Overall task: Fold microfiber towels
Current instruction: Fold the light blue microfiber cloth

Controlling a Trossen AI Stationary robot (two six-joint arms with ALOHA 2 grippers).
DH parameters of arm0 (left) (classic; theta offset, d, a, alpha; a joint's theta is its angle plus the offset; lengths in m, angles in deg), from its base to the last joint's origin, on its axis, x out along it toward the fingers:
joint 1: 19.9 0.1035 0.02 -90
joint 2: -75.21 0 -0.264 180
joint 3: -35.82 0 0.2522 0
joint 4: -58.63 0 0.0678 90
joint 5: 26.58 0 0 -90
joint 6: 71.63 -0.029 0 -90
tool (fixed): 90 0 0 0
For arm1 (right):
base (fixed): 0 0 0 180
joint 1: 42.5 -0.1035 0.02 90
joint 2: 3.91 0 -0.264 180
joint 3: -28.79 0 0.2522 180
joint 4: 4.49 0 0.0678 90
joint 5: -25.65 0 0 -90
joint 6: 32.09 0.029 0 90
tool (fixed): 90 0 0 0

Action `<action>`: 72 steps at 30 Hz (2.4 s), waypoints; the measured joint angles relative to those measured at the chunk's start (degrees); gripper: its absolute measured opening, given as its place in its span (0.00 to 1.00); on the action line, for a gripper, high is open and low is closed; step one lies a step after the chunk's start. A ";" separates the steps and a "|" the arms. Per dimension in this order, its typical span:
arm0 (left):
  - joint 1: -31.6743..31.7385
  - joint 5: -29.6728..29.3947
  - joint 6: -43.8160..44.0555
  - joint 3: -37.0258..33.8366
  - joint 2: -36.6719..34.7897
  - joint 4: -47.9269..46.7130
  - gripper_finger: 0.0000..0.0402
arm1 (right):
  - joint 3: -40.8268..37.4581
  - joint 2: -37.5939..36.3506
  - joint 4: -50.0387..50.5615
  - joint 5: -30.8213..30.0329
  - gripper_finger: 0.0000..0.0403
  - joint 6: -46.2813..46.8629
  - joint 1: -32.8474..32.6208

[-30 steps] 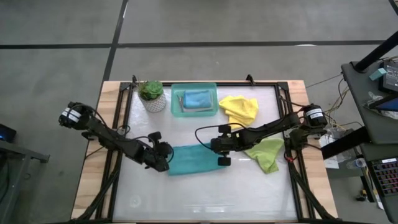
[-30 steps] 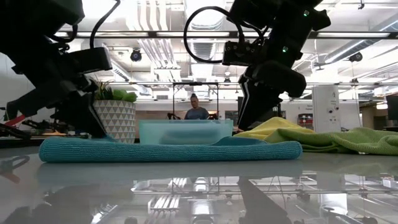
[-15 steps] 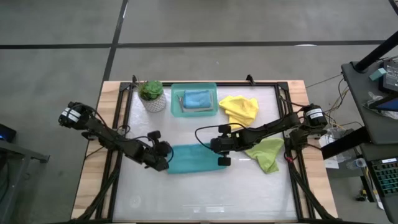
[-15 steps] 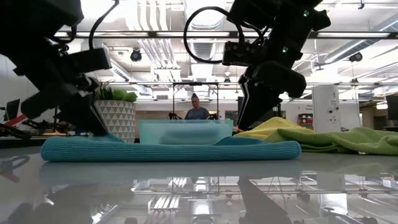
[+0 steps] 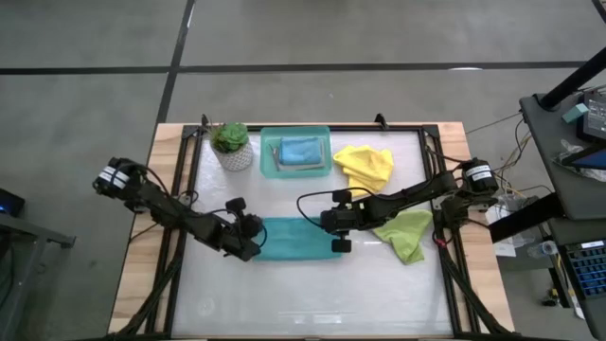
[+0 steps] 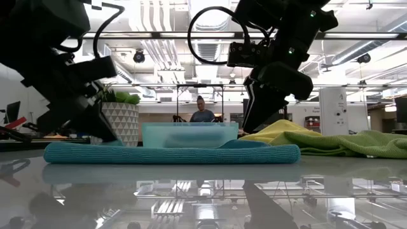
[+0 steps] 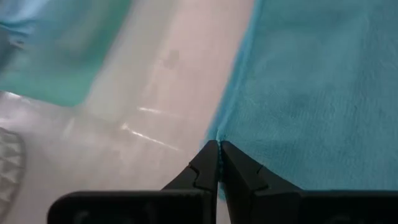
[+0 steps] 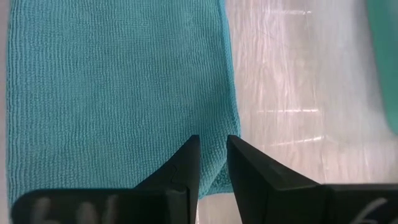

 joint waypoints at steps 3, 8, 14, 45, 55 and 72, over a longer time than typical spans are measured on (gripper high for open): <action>0.00 -4.31 -0.53 -0.07 -0.35 -0.08 0.00 | 0.00 0.00 -0.07 0.00 0.17 0.00 0.00; 0.39 -6.85 1.01 -1.08 0.12 -0.07 0.00 | -0.56 0.00 -2.11 0.00 0.17 0.15 0.22; 1.08 -6.94 3.61 -1.33 3.83 0.89 0.00 | -4.49 0.00 -8.11 0.02 0.17 0.34 1.39; 2.10 -1.34 -4.40 0.91 -2.12 14.14 0.33 | -8.37 -4.01 -9.00 2.01 0.17 12.76 3.74; 2.18 4.05 -2.43 0.65 6.95 17.88 0.33 | -11.15 -2.21 -15.00 3.84 0.17 12.72 3.67; 2.35 4.06 -2.46 0.52 7.32 18.41 0.33 | -12.15 0.35 -22.95 20.05 0.17 12.91 -0.54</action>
